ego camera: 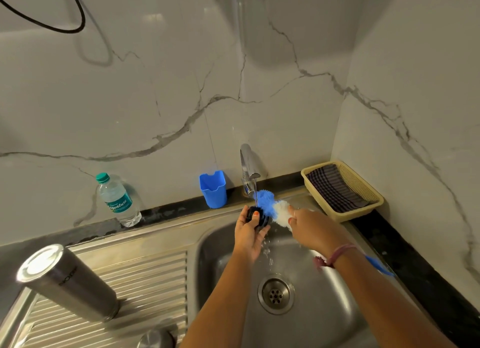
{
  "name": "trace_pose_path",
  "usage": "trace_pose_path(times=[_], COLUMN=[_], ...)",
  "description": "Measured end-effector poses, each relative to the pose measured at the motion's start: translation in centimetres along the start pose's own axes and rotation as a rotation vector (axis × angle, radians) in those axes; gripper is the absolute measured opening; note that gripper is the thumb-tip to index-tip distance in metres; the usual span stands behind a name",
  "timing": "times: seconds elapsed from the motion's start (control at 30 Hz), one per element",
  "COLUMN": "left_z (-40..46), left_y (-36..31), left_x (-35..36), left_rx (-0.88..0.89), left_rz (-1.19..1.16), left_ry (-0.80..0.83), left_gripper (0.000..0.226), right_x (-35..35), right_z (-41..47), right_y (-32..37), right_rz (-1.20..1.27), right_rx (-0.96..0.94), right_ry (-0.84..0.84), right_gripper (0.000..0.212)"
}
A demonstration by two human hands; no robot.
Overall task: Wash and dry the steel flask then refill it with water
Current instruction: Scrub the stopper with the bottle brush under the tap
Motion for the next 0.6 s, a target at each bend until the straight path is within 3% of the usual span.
trace_pose_path(times=[0.13, 0.27, 0.6], left_z=[0.5, -0.2, -0.2], left_y=[-0.7, -0.7, -0.8], left_x=[-0.4, 0.0, -0.8], left_rx=[-0.020, -0.060, -0.063], left_rz=[-0.030, 0.001, 0.061], left_ry=[-0.062, -0.008, 0.018], left_gripper=[0.048, 0.043, 0.037], right_x=[-0.2, 0.1, -0.8], right_z=[-1.3, -1.1, -1.7], right_y=[-0.6, -0.2, -0.8], right_rz=[0.000, -0.011, -0.030], right_rx=[-0.052, -0.028, -0.069], right_ry=[-0.033, -0.062, 0.017], right_gripper=[0.042, 0.041, 0.042])
Point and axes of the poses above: each hand's wrist, its own z-axis towards the middle knuckle, its own x-axis out of the palm, y = z × x, the point moved 1 cm from there along z, towards the middle knuckle, and after that the axes turned 1 degree about -z, right-handed, at the moved point
